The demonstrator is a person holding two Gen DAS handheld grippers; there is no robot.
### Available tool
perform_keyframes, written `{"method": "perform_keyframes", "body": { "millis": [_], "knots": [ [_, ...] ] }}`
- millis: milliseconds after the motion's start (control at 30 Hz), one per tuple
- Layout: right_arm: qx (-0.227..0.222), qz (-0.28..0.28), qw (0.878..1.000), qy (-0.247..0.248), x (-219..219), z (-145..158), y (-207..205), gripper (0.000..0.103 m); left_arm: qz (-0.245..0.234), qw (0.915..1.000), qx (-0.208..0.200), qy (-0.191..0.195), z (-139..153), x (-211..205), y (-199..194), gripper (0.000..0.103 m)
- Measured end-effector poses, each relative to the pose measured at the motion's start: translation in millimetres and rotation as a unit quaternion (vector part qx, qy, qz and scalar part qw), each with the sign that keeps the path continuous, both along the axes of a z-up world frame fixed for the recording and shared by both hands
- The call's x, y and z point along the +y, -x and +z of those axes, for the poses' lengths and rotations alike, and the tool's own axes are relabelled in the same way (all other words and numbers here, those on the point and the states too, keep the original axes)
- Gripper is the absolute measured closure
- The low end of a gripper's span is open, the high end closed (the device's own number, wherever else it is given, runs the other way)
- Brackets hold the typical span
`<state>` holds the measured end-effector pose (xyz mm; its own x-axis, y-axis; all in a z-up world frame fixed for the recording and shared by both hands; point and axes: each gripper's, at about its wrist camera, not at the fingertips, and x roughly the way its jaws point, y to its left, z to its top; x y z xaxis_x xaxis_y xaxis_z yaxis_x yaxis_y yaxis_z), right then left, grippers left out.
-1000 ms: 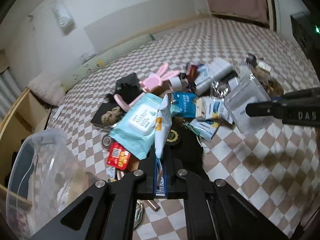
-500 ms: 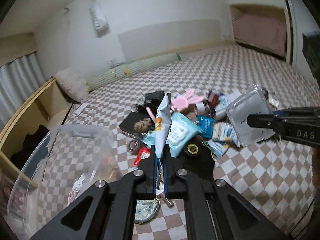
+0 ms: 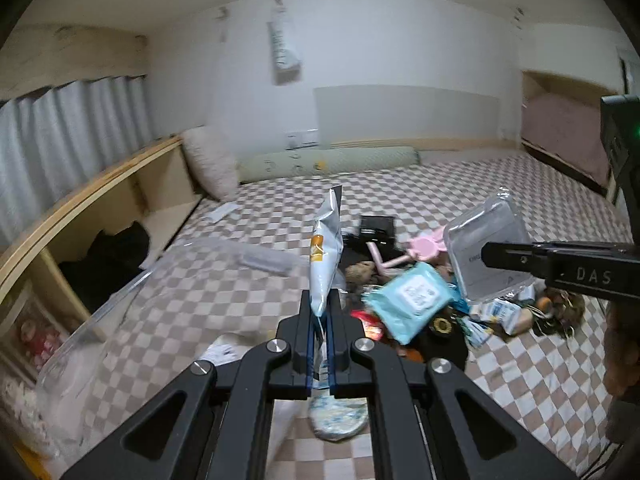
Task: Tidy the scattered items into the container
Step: 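Carry the clear case in the right gripper and white pouch in the left gripper to the container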
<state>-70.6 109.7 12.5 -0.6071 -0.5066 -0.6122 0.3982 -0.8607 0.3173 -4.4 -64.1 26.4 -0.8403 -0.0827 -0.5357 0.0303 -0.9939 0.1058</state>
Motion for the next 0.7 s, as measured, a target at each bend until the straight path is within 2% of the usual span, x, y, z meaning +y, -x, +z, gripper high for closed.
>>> {"method": "perform_keyframes", "body": {
  "millis": [233,400,533,700],
  "knots": [
    [-0.003,0.059,0.998,0.003,-76,5,-2,0.087,0.059,0.9981,0.002,-0.016,4,-51,-18,0.098],
    [0.004,0.082,0.997,0.009,-112,8,-5,0.087,0.101,0.9947,0.001,-0.020,4,-81,-28,0.098],
    [-0.006,0.099,0.995,0.004,-139,2,-4,0.087,0.137,0.9906,-0.004,-0.007,2,-96,-35,0.098],
    [-0.021,0.115,0.993,-0.005,-164,-9,-6,0.087,0.171,0.9850,-0.020,-0.019,-5,-120,-41,0.098]
  ]
}}
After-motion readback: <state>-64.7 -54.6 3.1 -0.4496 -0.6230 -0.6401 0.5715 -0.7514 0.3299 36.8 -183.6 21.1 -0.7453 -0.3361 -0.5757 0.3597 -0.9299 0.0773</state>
